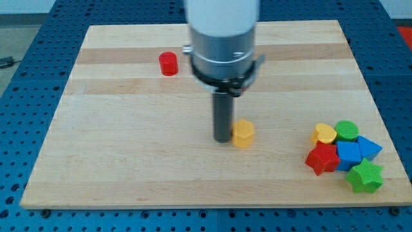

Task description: Move the red circle into group of blocks

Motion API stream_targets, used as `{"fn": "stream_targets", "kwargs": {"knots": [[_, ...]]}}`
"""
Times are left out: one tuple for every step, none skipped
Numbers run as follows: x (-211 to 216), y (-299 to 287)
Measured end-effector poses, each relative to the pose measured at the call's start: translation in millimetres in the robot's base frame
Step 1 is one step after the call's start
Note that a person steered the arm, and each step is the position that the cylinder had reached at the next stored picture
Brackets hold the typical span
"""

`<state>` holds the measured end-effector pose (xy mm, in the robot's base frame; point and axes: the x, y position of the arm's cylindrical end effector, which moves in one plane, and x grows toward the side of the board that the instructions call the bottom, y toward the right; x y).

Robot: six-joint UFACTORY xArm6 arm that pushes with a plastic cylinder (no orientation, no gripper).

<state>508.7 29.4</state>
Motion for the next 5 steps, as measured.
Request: {"fn": "stream_targets", "kwargs": {"knots": [[-2.1, 52.1], [-2.1, 98.7], [-2.1, 123.9], [-3.2, 110.7], [-36.2, 72.1]]}}
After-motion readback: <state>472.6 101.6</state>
